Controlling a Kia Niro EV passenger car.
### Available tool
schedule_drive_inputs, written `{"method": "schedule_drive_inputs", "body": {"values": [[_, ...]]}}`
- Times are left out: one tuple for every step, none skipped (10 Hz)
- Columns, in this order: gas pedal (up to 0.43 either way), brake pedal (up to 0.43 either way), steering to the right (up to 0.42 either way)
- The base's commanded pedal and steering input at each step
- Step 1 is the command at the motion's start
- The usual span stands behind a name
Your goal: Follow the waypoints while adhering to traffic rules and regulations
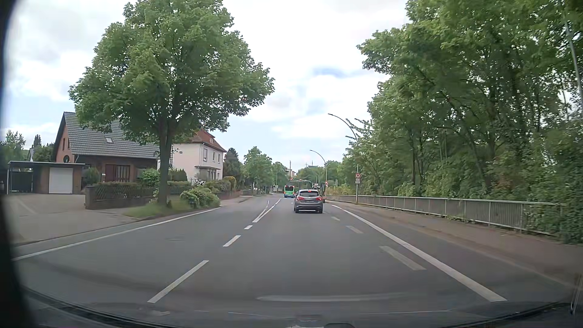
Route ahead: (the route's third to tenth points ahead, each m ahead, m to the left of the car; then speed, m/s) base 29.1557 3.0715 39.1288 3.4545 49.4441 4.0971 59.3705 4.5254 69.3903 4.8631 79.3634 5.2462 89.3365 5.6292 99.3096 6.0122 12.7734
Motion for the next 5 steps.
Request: {"method": "schedule_drive_inputs", "body": {"values": [[0.150,0.000,-0.015],[0.138,0.000,-0.014],[0.130,0.000,-0.015],[0.130,0.000,-0.014],[0.130,0.000,-0.015]]}}
